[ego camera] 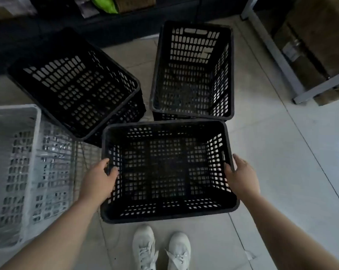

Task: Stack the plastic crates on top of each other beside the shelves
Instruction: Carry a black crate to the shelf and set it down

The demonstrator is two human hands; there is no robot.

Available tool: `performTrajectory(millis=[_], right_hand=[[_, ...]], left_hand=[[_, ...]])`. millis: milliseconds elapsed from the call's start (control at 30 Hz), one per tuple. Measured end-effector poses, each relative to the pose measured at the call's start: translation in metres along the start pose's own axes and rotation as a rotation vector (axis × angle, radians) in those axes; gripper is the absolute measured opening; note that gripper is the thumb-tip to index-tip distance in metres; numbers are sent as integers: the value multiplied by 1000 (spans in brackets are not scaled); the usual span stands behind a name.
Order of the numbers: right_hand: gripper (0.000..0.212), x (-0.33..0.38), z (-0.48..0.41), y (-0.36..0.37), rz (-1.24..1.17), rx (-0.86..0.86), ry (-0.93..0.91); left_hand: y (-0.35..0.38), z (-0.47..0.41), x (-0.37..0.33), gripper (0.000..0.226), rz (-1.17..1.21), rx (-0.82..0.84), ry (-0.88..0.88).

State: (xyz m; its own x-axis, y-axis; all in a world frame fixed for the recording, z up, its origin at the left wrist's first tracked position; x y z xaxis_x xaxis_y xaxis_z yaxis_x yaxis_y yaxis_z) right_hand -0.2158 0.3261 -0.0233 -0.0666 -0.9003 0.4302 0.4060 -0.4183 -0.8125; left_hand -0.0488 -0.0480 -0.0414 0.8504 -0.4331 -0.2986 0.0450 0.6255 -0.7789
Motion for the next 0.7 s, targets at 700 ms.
performTrajectory(millis=[700], right_hand=[[38,-115,-88,106,-867,136,432]], left_hand=[[107,-85,99,46,900,369,-474]])
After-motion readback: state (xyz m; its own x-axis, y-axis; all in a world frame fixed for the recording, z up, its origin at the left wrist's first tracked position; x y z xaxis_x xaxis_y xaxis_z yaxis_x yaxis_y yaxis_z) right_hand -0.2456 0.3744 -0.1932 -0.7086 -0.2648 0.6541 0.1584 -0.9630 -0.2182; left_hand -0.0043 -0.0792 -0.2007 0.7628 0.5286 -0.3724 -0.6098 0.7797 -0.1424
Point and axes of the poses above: each hand's wrist, its own z-axis away from the middle knuckle, its own y-axis out of the palm, x = y × z, the point moved 8 cm from there along -z, towards the middle knuckle, and after that the axes turned 6 degrees about -y, right-handed, at the moved point
